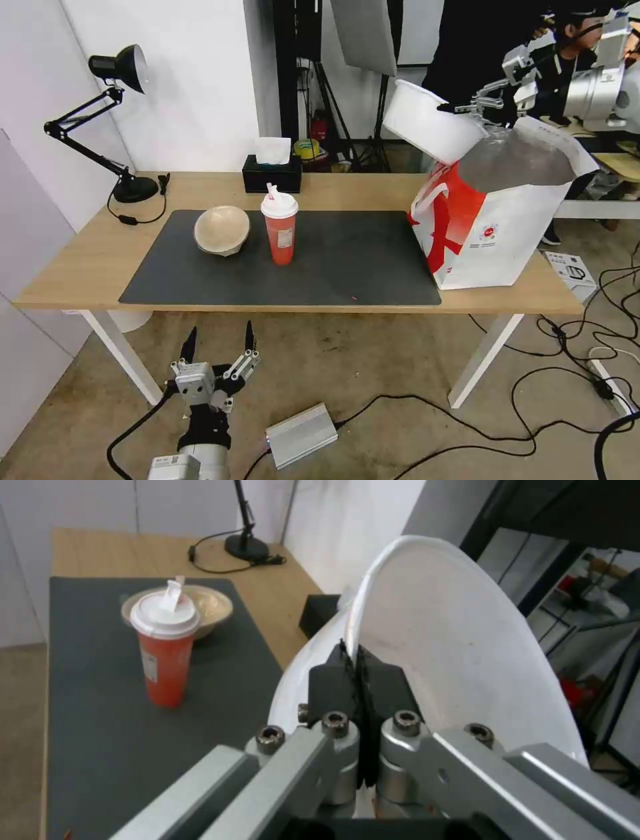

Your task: Pick up the trash from the table and place it into the takeout bag.

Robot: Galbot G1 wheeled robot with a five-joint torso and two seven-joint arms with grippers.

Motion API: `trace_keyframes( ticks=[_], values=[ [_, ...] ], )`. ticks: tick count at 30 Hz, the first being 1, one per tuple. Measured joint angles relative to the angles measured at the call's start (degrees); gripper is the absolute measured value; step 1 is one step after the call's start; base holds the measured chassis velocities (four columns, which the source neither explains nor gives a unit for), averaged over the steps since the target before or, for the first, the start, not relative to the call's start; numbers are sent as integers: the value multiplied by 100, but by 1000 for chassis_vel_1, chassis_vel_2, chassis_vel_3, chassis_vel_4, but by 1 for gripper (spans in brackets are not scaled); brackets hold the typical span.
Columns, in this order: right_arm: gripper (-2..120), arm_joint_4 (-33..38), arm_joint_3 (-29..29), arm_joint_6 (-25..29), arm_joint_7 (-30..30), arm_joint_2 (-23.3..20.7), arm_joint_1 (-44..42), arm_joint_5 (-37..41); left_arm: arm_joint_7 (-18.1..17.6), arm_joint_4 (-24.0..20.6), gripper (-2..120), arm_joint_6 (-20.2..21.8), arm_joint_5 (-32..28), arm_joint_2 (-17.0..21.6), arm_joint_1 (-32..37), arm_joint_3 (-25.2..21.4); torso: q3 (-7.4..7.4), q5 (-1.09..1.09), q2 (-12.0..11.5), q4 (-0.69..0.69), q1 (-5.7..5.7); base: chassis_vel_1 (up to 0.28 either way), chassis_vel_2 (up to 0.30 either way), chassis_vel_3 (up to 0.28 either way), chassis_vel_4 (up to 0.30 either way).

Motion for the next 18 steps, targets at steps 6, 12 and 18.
trace_keyframes(
  ticks=[6,12,18],
  values=[
    [0,-133,-74,0,9,36,314,108,0,28,100,2,12,2,-10,43,0,-1,0,2,0,0,0,0,0],
    [0,-230,-114,0,-4,92,490,148,0,28,100,3,38,-27,0,62,0,-2,0,2,0,0,0,0,0],
    [0,-253,-135,3,-4,96,538,166,0,29,100,3,43,-29,-2,73,0,-1,0,1,0,0,0,0,0]
  ],
)
